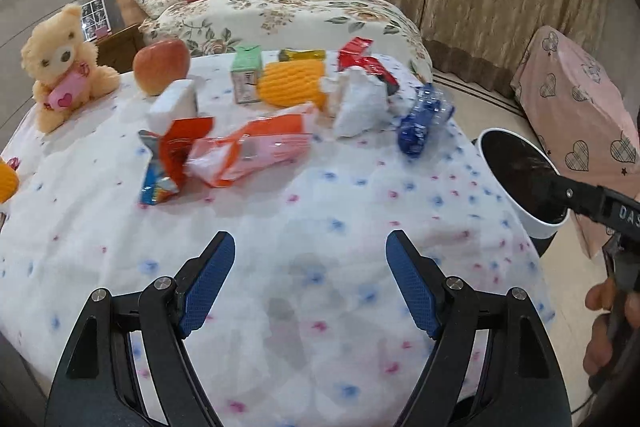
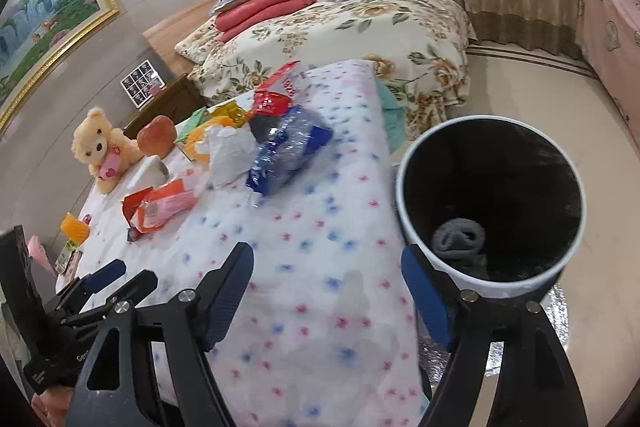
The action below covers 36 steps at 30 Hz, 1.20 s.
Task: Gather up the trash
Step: 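Move both tools back over the table toward the remaining trash, then grasp the blue-orange snack wrapper with the left tool while the right grasps the orange bag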
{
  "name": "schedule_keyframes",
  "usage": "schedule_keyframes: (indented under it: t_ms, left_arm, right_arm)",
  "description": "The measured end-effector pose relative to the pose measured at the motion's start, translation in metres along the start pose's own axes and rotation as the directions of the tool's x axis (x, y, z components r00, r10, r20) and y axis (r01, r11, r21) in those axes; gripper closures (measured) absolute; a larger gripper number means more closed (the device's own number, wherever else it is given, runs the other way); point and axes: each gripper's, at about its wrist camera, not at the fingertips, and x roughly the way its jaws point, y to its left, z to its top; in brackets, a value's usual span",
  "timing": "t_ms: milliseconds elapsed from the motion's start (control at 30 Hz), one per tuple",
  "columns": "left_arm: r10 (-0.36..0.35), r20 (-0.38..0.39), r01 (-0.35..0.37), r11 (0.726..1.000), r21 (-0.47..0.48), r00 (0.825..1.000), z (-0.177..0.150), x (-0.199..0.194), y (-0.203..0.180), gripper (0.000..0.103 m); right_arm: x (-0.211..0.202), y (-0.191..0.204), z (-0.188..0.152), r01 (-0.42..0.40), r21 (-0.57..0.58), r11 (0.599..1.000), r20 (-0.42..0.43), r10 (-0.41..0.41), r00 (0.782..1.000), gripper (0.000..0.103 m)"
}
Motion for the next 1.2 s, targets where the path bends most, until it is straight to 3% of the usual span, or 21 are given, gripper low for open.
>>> schedule_keyframes:
  t_ms: [300,667,933,1000,1067,1133,1200]
  left_arm:
    - [0.054,-0.001,-0.054,0.999,0.002,0.999,0.014,0.017,0.036,0.022]
    - [0.102,-0.020,-0.103,0.989,-0.103,0.995,0.021,0.028,0.105,0.022]
    - [0.039,-0.057,-0.046,0.991,-0.125,0.998,0.034,0.061,0.131,0.022]
    - [-0.011,-0.061,0.002,0.990,-0.144,0.998,0.038,0.066,0.134,0.030]
    - [-0.042,-0.071,0.031,0.989,-0.141,0.997,0.041,0.071,0.133,0.060]
    - [-0.066,-0.091,0.053,0.989,-0.141,0.994,0.040,0.075,0.132,0.076]
    - [-0.087,-0.081,0.075,0.987,-0.143,0.993,0.038,0.071,0.132,0.081]
  right_arm:
    - [0.035,0.018,0.010,-0.027,-0.008,1.000,-0.043,0.027,0.999,0.025]
    - [0.069,0.068,0.006,-0.111,-0.065,0.992,-0.106,0.104,0.989,0.025]
    - [0.085,0.099,0.012,-0.151,-0.103,0.983,-0.127,0.138,0.982,0.025]
    - [0.089,0.102,0.013,-0.154,-0.100,0.983,-0.130,0.140,0.982,0.025]
    - [0.093,0.104,0.014,-0.158,-0.094,0.983,-0.138,0.144,0.980,0.025]
    - [0.096,0.107,0.014,-0.167,-0.089,0.982,-0.146,0.153,0.977,0.025]
    - [0.100,0.113,0.014,-0.180,-0.092,0.979,-0.153,0.165,0.974,0.025]
